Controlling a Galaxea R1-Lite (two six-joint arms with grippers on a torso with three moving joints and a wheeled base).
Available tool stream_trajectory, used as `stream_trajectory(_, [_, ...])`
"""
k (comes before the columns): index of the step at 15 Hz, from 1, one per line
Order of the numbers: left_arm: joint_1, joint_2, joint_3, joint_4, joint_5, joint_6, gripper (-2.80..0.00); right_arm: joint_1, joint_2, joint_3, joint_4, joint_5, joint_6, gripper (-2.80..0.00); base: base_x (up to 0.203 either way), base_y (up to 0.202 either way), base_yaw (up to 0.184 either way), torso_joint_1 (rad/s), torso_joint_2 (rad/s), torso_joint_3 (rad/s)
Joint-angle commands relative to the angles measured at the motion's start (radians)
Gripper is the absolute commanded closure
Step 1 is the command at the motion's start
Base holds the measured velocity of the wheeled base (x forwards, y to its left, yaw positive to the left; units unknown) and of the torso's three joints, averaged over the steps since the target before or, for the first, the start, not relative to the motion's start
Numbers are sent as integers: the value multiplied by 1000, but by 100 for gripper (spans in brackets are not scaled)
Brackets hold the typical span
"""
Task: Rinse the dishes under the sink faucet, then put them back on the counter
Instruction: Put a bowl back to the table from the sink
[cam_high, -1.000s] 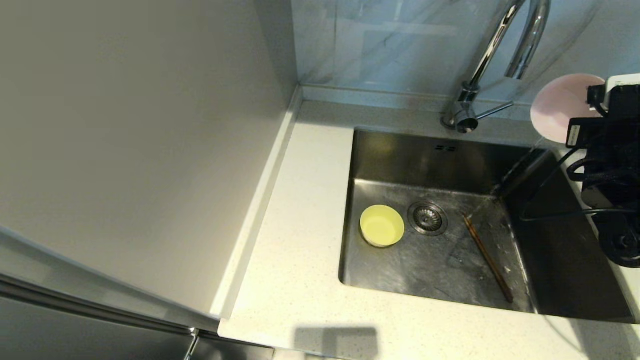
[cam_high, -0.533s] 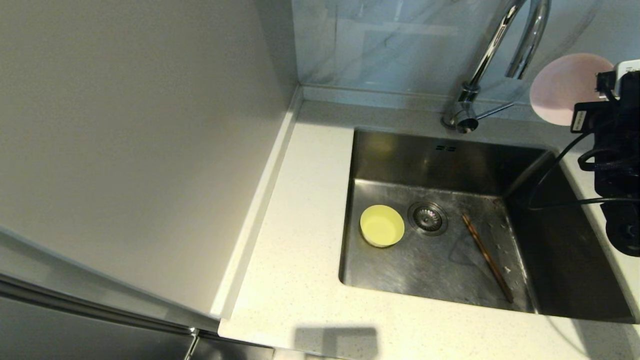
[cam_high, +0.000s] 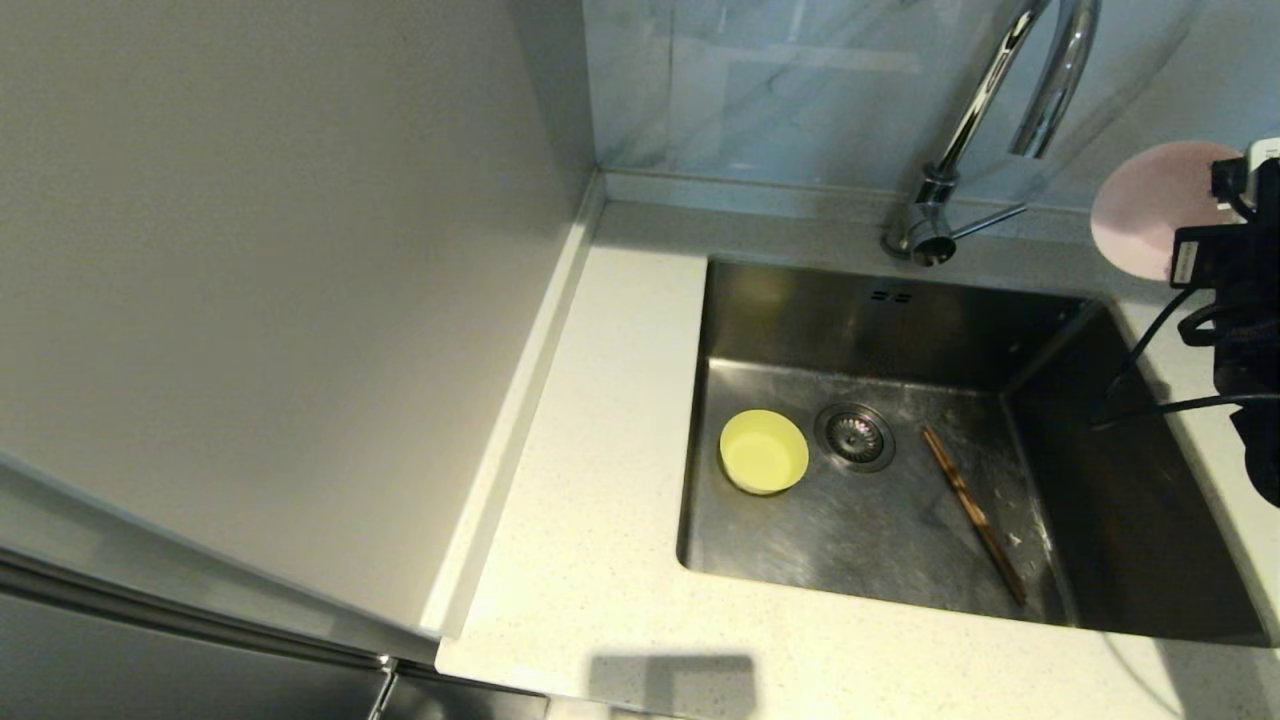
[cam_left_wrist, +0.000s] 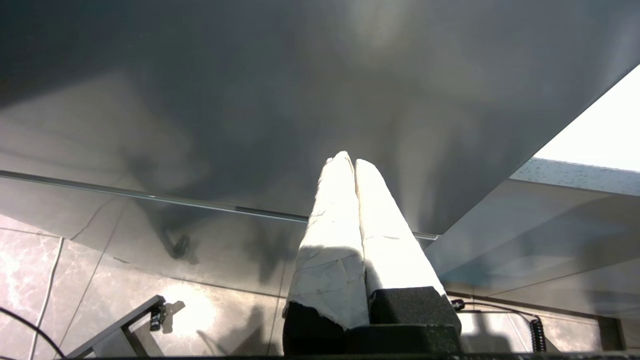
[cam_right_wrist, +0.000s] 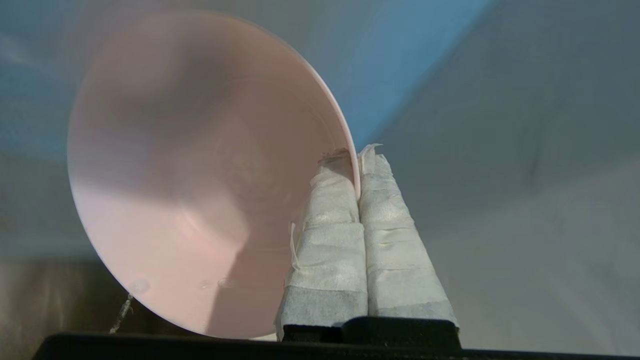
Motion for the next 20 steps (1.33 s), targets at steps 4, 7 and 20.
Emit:
stream_trajectory(4, [0, -3, 0, -1, 0, -1, 0, -123, -51, -226, 833, -84, 267, 0, 0, 0, 0, 0, 0, 0])
stream_trajectory(7, [0, -3, 0, -1, 0, -1, 0, -202, -46, -455, 1369, -27, 513, 0, 0, 0, 0, 0, 0, 0])
stream_trajectory(20, [0, -3, 0, -1, 0, -1, 0, -298, 114, -588, 1463, 80, 677, 0, 0, 0, 0, 0, 0, 0])
